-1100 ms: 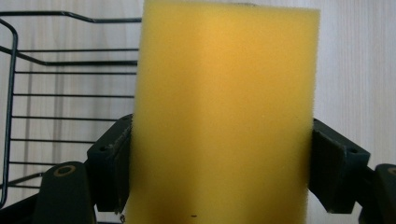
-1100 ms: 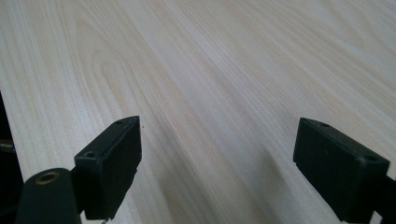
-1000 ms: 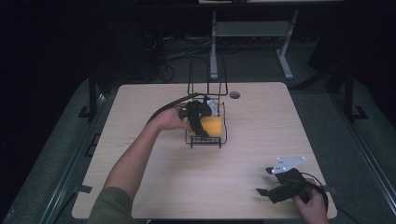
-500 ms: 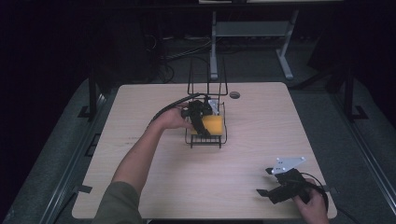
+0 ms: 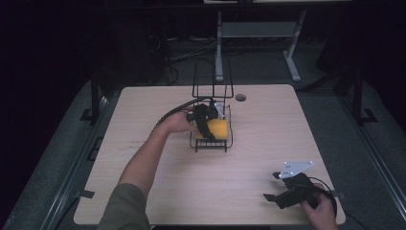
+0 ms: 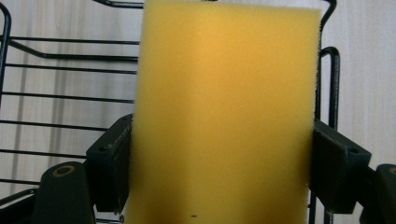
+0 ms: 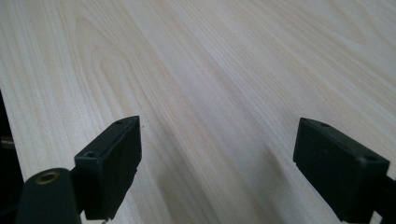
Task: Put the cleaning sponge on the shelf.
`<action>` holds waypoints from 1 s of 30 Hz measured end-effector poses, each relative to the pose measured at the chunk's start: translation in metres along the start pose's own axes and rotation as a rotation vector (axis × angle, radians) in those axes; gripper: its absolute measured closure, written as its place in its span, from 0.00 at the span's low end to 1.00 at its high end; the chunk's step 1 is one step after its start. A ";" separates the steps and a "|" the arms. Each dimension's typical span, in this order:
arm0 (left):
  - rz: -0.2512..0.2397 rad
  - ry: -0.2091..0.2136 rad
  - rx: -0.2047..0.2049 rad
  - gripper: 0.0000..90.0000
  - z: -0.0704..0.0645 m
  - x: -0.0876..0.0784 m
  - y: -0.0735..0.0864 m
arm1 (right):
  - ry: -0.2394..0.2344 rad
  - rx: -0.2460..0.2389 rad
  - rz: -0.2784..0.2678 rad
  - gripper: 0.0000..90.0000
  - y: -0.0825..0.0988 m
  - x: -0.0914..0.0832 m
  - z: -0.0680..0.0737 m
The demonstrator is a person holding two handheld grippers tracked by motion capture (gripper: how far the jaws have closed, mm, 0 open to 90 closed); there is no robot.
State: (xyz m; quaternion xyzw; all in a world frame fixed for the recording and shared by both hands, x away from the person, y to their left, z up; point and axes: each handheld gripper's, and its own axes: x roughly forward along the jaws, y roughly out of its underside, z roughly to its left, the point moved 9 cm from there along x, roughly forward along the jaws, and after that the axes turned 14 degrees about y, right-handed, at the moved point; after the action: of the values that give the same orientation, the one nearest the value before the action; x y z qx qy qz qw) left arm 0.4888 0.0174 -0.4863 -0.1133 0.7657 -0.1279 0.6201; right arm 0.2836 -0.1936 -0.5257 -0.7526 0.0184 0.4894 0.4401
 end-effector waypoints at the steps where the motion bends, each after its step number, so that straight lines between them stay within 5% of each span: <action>1: -0.001 -0.003 -0.005 0.23 0.001 -0.001 0.000 | -0.001 0.000 0.000 0.17 0.000 0.000 0.000; 30: -0.054 -0.026 -0.014 0.20 0.001 -0.010 -0.004 | -0.011 -0.007 0.003 0.17 0.000 0.002 0.002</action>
State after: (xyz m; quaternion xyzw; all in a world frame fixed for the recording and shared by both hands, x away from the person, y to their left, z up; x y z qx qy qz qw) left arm 0.4920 0.0166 -0.4763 -0.1399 0.7552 -0.1374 0.6254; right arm 0.2832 -0.1909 -0.5278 -0.7514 0.0157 0.4943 0.4368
